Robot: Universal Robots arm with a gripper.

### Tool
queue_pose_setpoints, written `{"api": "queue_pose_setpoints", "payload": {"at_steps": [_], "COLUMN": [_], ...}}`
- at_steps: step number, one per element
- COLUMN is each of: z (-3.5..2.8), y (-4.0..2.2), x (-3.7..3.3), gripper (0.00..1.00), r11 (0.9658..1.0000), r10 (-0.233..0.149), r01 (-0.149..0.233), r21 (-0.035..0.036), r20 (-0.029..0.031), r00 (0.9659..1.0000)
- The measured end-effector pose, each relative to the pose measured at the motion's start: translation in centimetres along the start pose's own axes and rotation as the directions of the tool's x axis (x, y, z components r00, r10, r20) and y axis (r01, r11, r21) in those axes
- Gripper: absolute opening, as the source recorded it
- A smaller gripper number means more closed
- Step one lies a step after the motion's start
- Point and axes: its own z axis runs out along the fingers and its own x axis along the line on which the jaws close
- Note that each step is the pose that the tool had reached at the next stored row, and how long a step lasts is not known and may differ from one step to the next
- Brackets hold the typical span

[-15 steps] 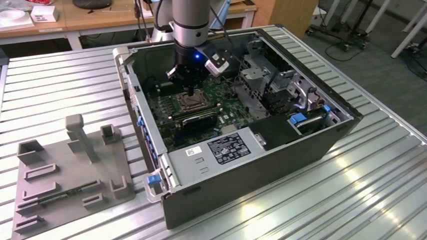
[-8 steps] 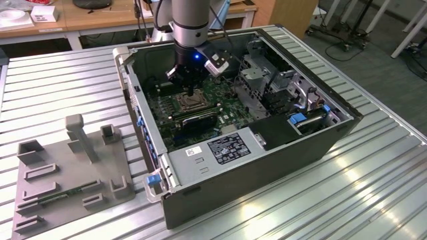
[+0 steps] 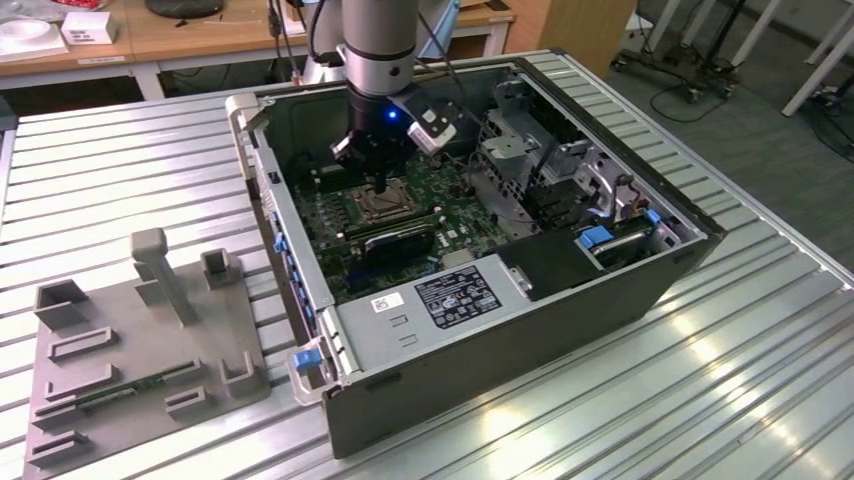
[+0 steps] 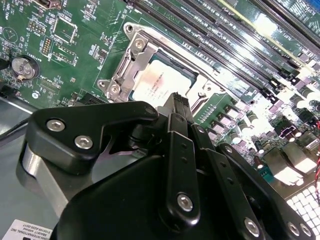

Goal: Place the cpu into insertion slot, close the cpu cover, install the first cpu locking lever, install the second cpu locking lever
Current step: 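Install the second cpu locking lever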

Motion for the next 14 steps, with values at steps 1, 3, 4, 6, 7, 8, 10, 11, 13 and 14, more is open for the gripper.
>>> {"api": "queue_pose_setpoints", "payload": {"at_steps": [1, 3, 4, 6, 7, 8, 10, 11, 13, 14], "z": [0.02, 0.05, 0.06, 0.08, 0.1, 0.1, 0.11, 0.12, 0.11, 0.11], "y": [0.0, -0.01, 0.0, 0.0, -0.01, -0.01, -0.01, 0.0, 0.0, 0.0], "x": [0.02, 0.06, 0.07, 0.08, 0.08, 0.08, 0.09, 0.1, 0.1, 0.1], "gripper": [0.11, 0.11, 0.11, 0.11, 0.11, 0.11, 0.11, 0.11, 0.11, 0.11], "r11": [1.0, 1.0, 1.0, 1.0, 1.0, 1.0, 1.0, 1.0, 1.0, 1.0], "r10": [0.0, 0.0, 0.0, 0.0, 0.0, 0.0, 0.0, 0.0, 0.0, 0.0], "r01": [0.0, 0.0, 0.0, 0.0, 0.0, 0.0, 0.0, 0.0, 0.0, 0.0], "r21": [0.0001, 0.0002, 0.0002, 0.0001, 0.0001, 0.0001, 0.0, 0.0, 0.0001, 0.0001], "r20": [-0.0002, -0.0002, -0.0004, -0.0004, -0.0003, -0.0003, -0.0003, -0.0003, -0.0003, -0.0003], "r00": [1.0, 1.0, 1.0, 1.0, 1.0, 1.0, 1.0, 1.0, 1.0, 1.0]}}
